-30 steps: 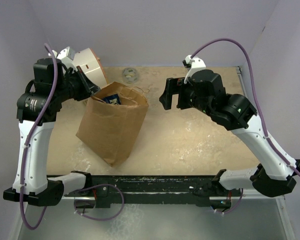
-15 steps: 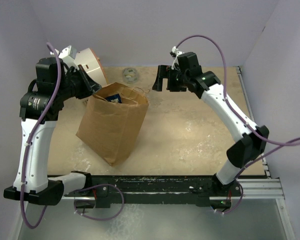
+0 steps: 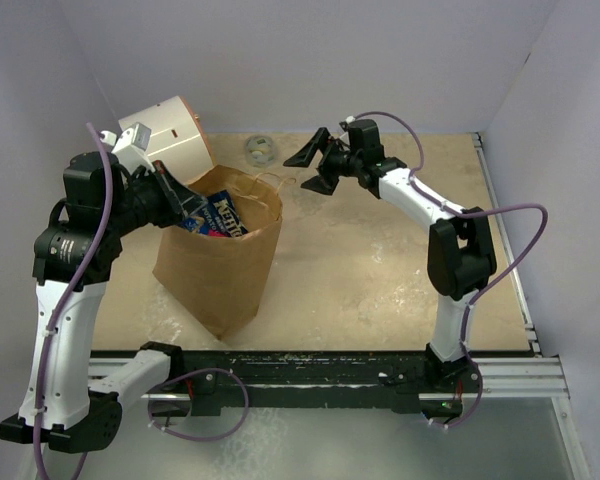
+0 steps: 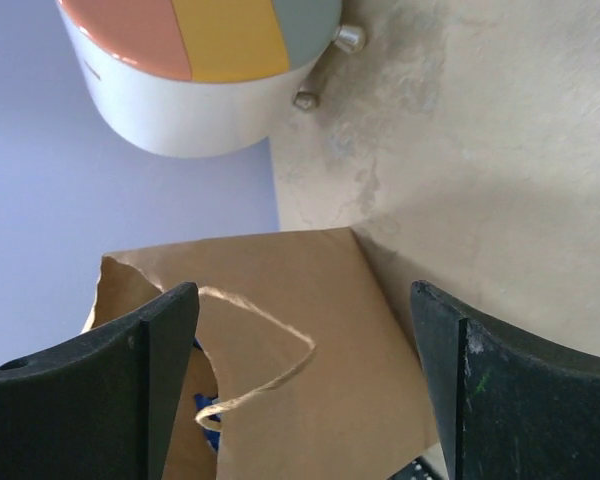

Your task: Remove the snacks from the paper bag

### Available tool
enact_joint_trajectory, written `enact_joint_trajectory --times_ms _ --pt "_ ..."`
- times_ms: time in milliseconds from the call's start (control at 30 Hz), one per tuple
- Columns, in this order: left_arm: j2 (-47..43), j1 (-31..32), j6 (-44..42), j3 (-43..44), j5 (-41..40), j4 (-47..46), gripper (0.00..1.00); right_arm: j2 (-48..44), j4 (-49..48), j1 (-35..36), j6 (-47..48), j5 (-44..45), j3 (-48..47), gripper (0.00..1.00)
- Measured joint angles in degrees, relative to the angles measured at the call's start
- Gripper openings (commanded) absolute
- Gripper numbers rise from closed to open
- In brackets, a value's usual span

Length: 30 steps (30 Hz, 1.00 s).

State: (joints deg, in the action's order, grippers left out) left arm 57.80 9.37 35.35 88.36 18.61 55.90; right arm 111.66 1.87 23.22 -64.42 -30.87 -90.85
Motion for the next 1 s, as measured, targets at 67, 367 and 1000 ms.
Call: enact_joint_trajectory --times_ms 67,367,1000 --pt "0.00 0.02 0.04 0.00 0.96 0.07 0.00 -0.02 -1.33 0.94 -2.10 -0.48 0.72 0.83" --pt "-1.36 0.00 1.03 0.31 2.71 5.31 0.00 -1.97 -0.96 5.40 -7.02 -2.34 2.05 0.59" --pt "-2.01 0.00 4.98 3.17 -3.65 9.94 0.00 -8.09 1.01 4.79 2.95 -5.86 -5.40 0.00"
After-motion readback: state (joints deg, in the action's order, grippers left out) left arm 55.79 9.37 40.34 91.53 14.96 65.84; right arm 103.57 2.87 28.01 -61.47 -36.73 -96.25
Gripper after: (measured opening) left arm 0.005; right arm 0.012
